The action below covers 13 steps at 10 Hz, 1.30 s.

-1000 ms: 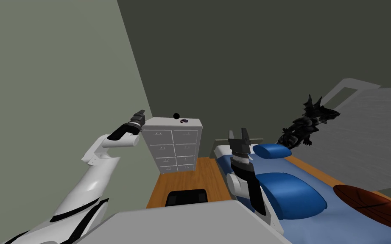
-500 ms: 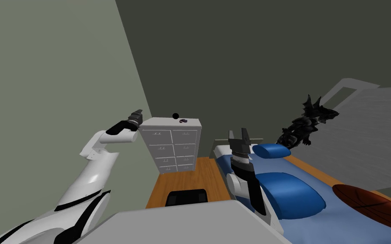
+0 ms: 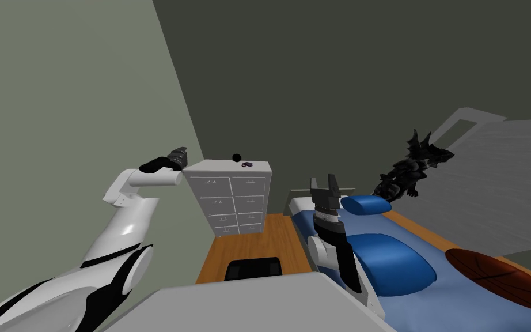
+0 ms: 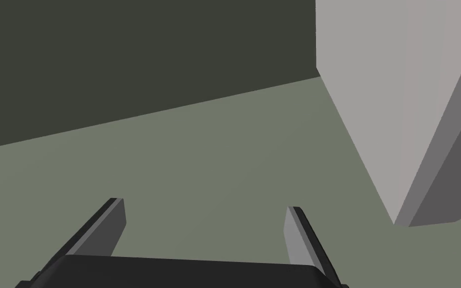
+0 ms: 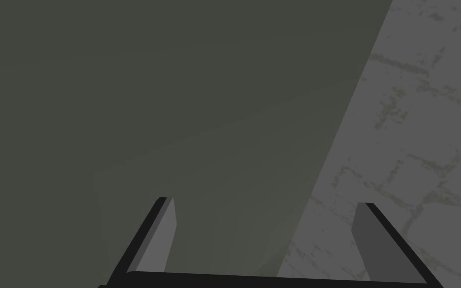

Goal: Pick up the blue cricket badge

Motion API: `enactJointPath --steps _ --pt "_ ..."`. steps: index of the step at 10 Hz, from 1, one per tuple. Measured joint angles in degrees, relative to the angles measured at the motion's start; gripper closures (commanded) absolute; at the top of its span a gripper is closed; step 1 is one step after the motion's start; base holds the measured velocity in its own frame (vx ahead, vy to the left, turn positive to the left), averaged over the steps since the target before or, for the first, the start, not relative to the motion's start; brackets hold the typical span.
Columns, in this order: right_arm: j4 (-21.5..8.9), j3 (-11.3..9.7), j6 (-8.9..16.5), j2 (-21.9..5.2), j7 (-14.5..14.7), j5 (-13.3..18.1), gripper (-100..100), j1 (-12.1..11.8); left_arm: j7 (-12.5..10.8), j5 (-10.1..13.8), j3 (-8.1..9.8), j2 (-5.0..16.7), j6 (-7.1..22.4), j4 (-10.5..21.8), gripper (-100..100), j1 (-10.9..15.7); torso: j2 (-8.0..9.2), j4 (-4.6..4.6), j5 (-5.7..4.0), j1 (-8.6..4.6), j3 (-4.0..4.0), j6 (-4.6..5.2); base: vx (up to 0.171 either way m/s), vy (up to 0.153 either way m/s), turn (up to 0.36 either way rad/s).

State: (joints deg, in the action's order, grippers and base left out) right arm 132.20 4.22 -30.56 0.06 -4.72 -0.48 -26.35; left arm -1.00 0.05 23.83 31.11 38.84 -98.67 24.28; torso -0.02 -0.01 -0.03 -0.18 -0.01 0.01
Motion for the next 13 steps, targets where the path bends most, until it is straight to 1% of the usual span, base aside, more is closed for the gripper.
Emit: enactJointPath --steps 1,2,3,4,5,6,7,8,9,10,11,12,13 --pt "0.00 0.00 0.00 0.00 0.00 0.00 0 0.00 0.01 -0.05 0.11 0.23 1.46 0.54 -100 0.59 -0.01 0.00 0.01 0.06 -0.01 -0.01 0.013 -0.048 -0.050" --pt "0.00 0.00 0.00 0.00 0.00 0.00 0 0.00 0.06 0.24 1.08 1.60 2.88 2.30 -100 2.06 -0.03 0.00 0.00 0.00 -0.01 0.00 0.016 -0.048 -0.018" --pt "0.00 0.00 0.00 0.00 0.00 0.00 0 0.00 0.10 0.25 1.60 2.24 4.54 3.13 -100 2.99 -0.03 -0.01 0.00 -0.02 -0.02 -0.01 0.009 -0.023 0.007" --pt "0.00 0.00 0.00 0.00 0.00 0.00 0 0.00 0.09 0.13 1.75 2.26 6.04 3.27 -100 3.15 -0.01 -0.01 0.02 0.05 -0.01 -0.01 0.019 -0.056 -0.049" --pt "0.00 0.00 0.00 0.00 0.00 0.00 0 0.00 0.07 -0.06 2.52 3.36 7.57 4.92 -100 4.73 -0.05 -0.01 -0.01 -0.04 -0.02 0.00 0.017 -0.053 -0.034" --pt "0.00 0.00 0.00 0.00 0.00 0.00 0 0.00 0.06 -0.24 2.95 3.92 9.33 5.93 -100 5.92 -0.04 -0.01 -0.01 -0.05 -0.03 0.00 0.005 -0.022 -0.001" --pt "0.00 0.00 0.00 0.00 0.00 0.00 0 0.00 0.07 -0.20 3.11 4.14 10.75 6.46 -100 6.28 -0.01 -0.01 0.02 0.05 -0.01 -0.02 0.015 -0.054 -0.054" --pt "0.00 0.00 0.00 0.00 0.00 0.00 0 0.00 0.06 -0.32 3.90 5.26 12.30 8.00 -100 7.78 -0.03 0.00 -0.01 -0.03 -0.01 0.00 0.025 -0.055 -0.034" --pt "0.00 0.00 0.00 0.00 0.00 0.00 0 0.00 -0.03 -0.68 4.22 5.76 13.66 9.65 -100 9.04 -0.06 -0.02 -0.01 -0.05 -0.04 0.00 0.009 -0.030 -0.004" --pt "0.00 0.00 0.00 0.00 0.00 0.00 0 0.00 -0.05 -0.69 4.37 5.94 15.09 9.92 -100 9.34 -0.02 -0.01 0.01 0.02 -0.02 -0.02 0.020 -0.059 -0.082" --pt "0.00 0.00 0.00 0.00 0.00 0.00 0 0.00 -0.11 -0.96 5.00 7.13 16.43 12.12 -100 11.28 -0.05 -0.01 -0.01 -0.06 -0.03 0.01 0.019 -0.066 -0.037" --pt "0.00 0.00 0.00 0.00 0.00 0.00 0 0.00 -0.18 -1.08 5.48 7.63 17.97 12.82 -100 11.95 -0.04 -0.02 -0.01 -0.09 -0.03 -0.01 0.008 -0.041 0.012" --pt "0.00 0.00 0.00 0.00 0.00 0.00 0 0.00 -0.19 -1.07 5.67 7.75 19.73 12.64 -100 12.05 -0.01 -0.01 0.00 -0.02 -0.01 -0.02 0.026 -0.083 -0.081"
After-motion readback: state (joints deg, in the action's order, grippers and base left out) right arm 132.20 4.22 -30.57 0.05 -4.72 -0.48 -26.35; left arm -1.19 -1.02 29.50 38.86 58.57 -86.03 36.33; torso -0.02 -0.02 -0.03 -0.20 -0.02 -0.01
